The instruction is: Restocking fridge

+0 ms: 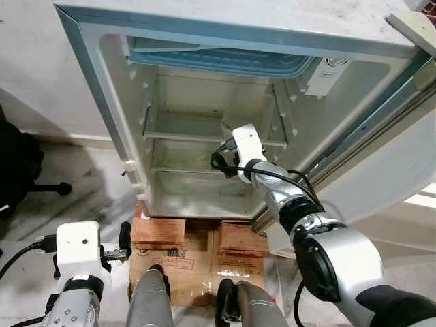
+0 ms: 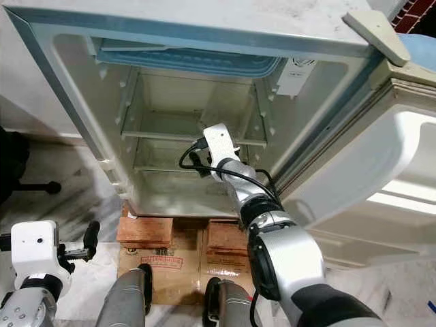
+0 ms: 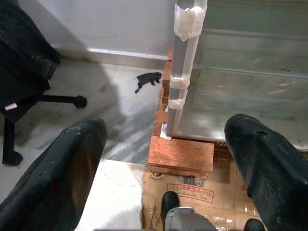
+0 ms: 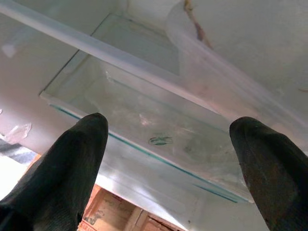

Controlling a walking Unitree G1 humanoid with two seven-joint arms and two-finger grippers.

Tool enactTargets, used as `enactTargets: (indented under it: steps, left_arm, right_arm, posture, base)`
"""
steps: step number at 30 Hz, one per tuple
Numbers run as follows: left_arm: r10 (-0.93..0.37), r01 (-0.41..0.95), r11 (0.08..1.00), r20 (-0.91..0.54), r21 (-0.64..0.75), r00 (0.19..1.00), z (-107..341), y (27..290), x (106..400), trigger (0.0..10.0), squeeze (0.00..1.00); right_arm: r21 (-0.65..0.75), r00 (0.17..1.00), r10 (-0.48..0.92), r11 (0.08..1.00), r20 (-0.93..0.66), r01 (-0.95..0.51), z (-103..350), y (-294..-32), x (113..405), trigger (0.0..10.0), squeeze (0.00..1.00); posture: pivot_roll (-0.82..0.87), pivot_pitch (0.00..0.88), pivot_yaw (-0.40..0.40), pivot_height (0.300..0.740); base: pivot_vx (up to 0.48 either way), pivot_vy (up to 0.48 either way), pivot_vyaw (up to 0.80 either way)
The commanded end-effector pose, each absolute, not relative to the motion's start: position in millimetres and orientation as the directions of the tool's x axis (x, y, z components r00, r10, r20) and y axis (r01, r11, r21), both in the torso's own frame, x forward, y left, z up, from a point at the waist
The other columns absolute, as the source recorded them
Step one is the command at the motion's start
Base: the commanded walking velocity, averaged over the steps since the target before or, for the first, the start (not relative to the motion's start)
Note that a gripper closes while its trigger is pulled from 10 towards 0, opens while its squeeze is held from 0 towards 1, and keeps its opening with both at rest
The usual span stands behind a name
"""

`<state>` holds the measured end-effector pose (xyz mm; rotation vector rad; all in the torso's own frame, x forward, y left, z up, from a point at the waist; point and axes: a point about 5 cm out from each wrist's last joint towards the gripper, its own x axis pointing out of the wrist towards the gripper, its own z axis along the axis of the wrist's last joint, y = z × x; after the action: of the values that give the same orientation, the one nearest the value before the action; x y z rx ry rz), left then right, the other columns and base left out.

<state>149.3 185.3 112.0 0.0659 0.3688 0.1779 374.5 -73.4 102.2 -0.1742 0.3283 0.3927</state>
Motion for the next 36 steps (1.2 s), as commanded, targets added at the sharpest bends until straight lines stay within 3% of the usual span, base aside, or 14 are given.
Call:
enactTargets:
  steps: [1,9,11,20,27,34,36]
  left_arm:
    - [0.196,-0.169,0.980,-0.366,0.105,0.910,110,185,145,10.0,0.00]
    - [0.199,-0.170,0.979,-0.366,0.111,0.909,110,187,147,10.0,0.00]
    - [0.201,-0.171,0.979,-0.363,0.113,0.910,110,188,147,10.0,0.00]
    - [0.194,-0.164,0.980,-0.356,0.114,0.914,109,188,154,10.0,0.00]
    - [0.175,-0.148,0.984,-0.341,0.104,0.923,107,186,166,10.0,0.00]
    - [0.147,-0.125,0.988,-0.320,0.088,0.936,104,182,184,10.0,0.00]
    - [0.136,-0.115,0.990,-0.310,0.083,0.941,104,180,189,10.0,0.00]
  right_arm:
    - [-0.120,0.883,0.302,0.923,-0.360,-0.365,100,-82,375,10.0,1.00]
    - [-0.156,0.922,0.174,0.958,-0.346,-0.240,102,-97,379,10.0,1.00]
    - [-0.150,0.943,0.135,0.971,-0.304,-0.187,109,-103,383,10.0,0.96]
    - [-0.137,0.944,0.168,0.967,-0.284,-0.213,109,-103,382,10.0,0.95]
    - [-0.126,0.904,0.229,0.948,-0.361,-0.291,87,-118,371,10.0,0.81]
    - [-0.089,0.884,0.244,0.949,-0.398,-0.302,74,-135,362,10.0,0.78]
    - [-0.088,0.884,0.253,0.947,-0.392,-0.310,73,-138,361,10.0,0.67]
  posture:
    - [0.33,0.194,-0.132,0.740]
    - [0.34,0.189,-0.129,0.740]
    - [0.34,0.189,-0.128,0.740]
    - [0.33,0.166,-0.123,0.740]
    - [0.29,0.137,-0.117,0.740]
    - [0.24,0.088,-0.107,0.740]
    - [0.23,0.077,-0.103,0.740]
  base:
    - [0.000,0.000,0.00]
    - [0.000,0.000,0.00]
    - [0.000,0.000,0.00]
    - [0.000,0.000,0.00]
    - [0.000,0.000,0.00]
    - [0.000,0.000,0.00]
    - [0.000,0.000,0.00]
